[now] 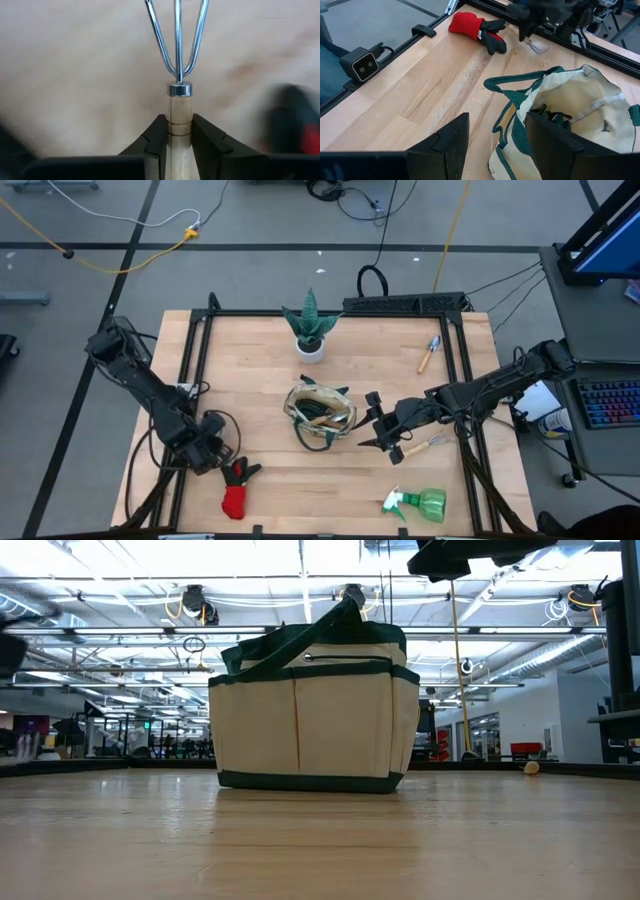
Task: Pick & Place Garden tools in Gardening bag
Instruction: Put the left hand rake into the gardening bag
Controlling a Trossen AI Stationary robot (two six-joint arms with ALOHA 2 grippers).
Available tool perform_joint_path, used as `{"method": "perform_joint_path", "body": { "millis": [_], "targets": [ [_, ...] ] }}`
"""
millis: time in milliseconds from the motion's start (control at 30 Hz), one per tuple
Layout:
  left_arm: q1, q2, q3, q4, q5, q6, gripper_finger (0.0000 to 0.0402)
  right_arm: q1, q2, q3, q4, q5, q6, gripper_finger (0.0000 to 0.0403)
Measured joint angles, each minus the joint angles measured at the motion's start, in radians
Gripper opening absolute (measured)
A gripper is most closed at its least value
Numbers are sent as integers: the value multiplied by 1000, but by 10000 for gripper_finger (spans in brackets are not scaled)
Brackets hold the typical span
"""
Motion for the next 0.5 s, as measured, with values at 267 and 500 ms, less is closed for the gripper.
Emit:
{"method": "perform_joint_path", "body": {
  "millis": [267, 500],
  "targets": [
    [41, -1, 149, -20, -240, 187, 67, 0, 0, 0, 0, 0, 0, 185],
    [106, -1, 270, -26, -389, 431, 67, 0, 0, 0, 0, 0, 32, 185]
  ]
}}
